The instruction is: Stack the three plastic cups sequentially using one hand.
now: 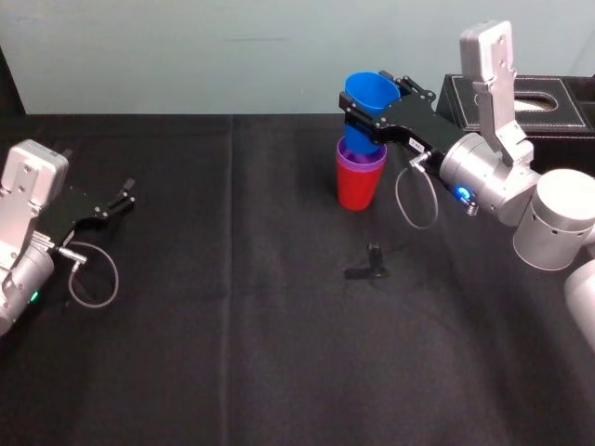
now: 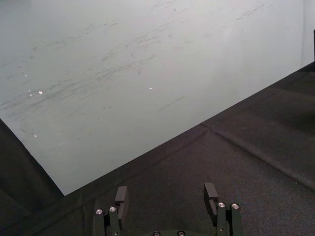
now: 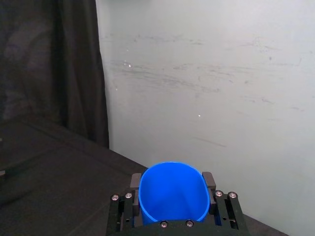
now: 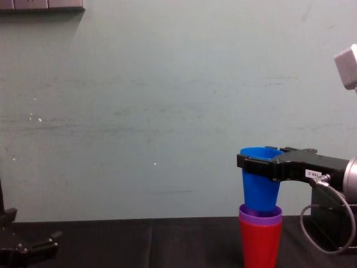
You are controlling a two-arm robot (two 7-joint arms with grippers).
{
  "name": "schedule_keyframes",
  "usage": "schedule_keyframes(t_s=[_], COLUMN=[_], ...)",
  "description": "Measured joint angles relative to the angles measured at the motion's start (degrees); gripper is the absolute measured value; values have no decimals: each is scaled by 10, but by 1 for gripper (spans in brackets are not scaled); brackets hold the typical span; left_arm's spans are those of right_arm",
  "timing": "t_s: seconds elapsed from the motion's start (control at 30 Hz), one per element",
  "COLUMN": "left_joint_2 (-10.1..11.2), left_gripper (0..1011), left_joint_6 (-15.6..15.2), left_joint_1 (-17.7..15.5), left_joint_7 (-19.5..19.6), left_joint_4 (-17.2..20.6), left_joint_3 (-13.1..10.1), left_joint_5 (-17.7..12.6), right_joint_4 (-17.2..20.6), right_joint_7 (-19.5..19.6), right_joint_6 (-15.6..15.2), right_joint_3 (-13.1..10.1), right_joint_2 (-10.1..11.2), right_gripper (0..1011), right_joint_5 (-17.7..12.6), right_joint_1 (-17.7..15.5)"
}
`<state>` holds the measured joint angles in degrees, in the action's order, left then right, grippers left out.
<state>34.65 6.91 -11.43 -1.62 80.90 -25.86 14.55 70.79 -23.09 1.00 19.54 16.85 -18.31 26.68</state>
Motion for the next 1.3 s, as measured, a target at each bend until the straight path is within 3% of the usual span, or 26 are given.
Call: schedule_keyframes(t_s=[1.3], left_joint_2=[0], left_gripper=[1005], left_joint_6=[0], left_joint_1=[0], left_joint_7=[0], left_joint_4=[0], left_joint_3=[0], left_joint_5=[0], right_joint_4=[-59], right_joint_7=[-5], right_joint_6=[32], right_joint_3=[8], right_joint_2=[-16], right_gripper=[746], right_joint_5=[35], right_joint_1=[-4])
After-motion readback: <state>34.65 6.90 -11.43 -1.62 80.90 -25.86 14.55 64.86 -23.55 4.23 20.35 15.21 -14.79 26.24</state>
